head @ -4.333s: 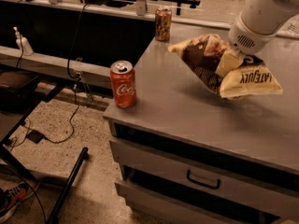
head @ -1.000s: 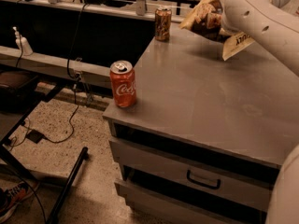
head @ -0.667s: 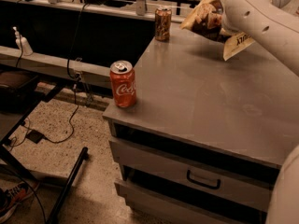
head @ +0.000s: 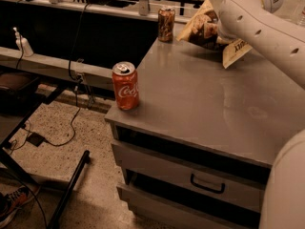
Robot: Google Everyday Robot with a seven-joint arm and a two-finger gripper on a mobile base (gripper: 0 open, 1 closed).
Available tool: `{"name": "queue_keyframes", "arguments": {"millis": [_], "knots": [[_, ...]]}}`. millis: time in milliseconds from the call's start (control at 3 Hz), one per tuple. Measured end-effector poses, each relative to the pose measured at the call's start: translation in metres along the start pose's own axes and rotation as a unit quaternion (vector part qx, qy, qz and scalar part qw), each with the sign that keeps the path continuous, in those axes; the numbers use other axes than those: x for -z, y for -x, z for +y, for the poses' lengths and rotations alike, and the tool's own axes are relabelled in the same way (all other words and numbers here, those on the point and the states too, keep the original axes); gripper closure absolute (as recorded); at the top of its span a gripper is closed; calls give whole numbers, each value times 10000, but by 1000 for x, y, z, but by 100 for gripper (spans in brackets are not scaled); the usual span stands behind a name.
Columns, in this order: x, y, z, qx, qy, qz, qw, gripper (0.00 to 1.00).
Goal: Move brown chip bag near orange can
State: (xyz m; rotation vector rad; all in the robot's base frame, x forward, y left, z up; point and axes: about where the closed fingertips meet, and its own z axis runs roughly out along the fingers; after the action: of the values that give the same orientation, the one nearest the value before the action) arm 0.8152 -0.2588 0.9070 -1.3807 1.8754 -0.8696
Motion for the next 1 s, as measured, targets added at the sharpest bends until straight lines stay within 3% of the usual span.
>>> {"name": "queue_keyframes", "arguments": {"millis": [333,667,1000], "knots": [[0,9,10,53,106,-62,9999,54],[7,24,17,117,185,-210,9995,22],[5,34,16,37,221,-154,9996,0]]}}
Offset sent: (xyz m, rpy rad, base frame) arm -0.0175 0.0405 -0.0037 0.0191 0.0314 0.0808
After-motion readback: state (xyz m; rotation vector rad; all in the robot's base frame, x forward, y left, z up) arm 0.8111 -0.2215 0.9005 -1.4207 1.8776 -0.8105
